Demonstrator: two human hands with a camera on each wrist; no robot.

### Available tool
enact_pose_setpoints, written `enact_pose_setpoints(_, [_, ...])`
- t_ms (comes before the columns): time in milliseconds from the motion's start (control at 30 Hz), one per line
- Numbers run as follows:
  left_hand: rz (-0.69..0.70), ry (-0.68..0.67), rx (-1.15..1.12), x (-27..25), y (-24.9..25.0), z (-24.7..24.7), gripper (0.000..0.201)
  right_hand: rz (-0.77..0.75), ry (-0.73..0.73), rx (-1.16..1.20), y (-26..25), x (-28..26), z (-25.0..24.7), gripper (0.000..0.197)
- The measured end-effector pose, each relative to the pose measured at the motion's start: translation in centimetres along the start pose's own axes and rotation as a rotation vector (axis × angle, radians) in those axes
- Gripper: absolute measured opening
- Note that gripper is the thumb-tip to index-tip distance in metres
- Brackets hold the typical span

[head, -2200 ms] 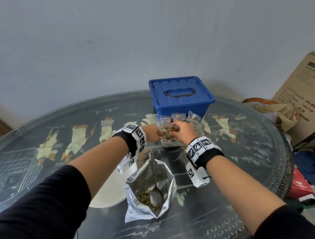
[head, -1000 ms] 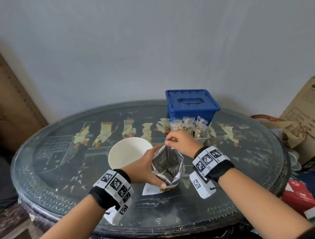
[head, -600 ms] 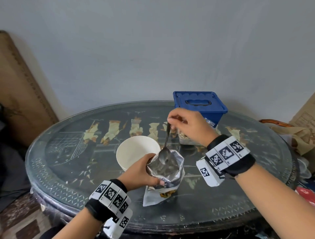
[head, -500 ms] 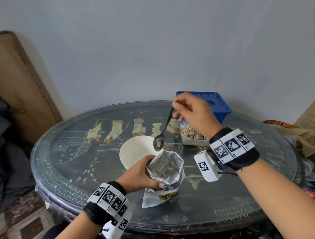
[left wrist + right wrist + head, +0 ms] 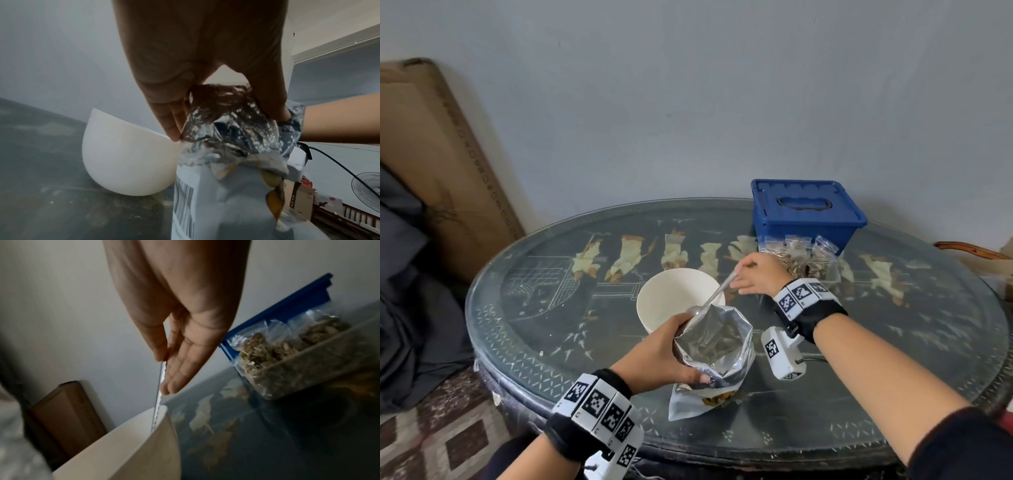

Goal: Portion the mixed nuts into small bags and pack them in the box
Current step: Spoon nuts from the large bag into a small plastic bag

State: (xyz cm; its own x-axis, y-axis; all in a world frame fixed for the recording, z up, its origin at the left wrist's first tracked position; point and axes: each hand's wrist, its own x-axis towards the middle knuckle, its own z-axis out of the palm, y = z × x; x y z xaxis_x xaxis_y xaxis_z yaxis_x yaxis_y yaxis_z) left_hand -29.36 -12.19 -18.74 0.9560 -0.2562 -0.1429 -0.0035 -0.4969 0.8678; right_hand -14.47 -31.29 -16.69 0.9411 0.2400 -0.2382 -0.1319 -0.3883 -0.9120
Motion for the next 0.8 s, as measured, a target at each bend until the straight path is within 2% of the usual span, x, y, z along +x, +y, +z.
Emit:
enact_pose_setpoints(67, [0.007,-0.007,-0.005,0.1,0.0,-0.1,0.079,0.047,-0.047,-0.003,0.8,-0.2,0.0,0.011])
enact_pose_setpoints(167, [0.010,-0.012,-0.002,0.4,0.4,-0.5,0.077,0.076,-0.087,-0.069,1.7,-0.7,-0.6,0.027])
enact_pose_setpoints(267, [0.039,-0.007,0.001,0.9,1.2,-1.2,0.075,0.053,-0.068,-0.164,1.8,-1.7,-1.8,0.027])
enact_pose_setpoints(367, [0.097,-0.002,-0.035,1.5,2.3,-2.3,0.080,0.017,-0.102,-0.162,1.6,-3.4,-3.3,0.027])
enact_pose_setpoints(433, [0.137,0.005,-0.091,2.0,3.0,-2.9,0.082,0.018,-0.153,-0.105,1.6,-4.7,-4.2,0.024])
enact_pose_setpoints(533, [0.175,-0.019,-0.211,3.1,4.2,-4.0,0.079,0.062,-0.197,0.096,2.4,-5.8,-5.1,0.036])
enact_pose_setpoints(667, [0.202,-0.062,-0.302,5.2,4.9,-5.5,0.093,0.051,-0.250,0.285,2.3,-7.3,-5.5,0.024])
enact_pose_setpoints(733, [0.200,-0.096,-0.369,6.0,5.1,-6.0,0.097,-0.007,-0.210,0.316,2.3,-7.7,-5.4,0.018])
enact_pose_setpoints(800, [0.169,-0.127,-0.375,6.6,5.4,-6.9,0.103,-0.078,-0.100,0.354,2.2,-7.9,-5.2,0.015])
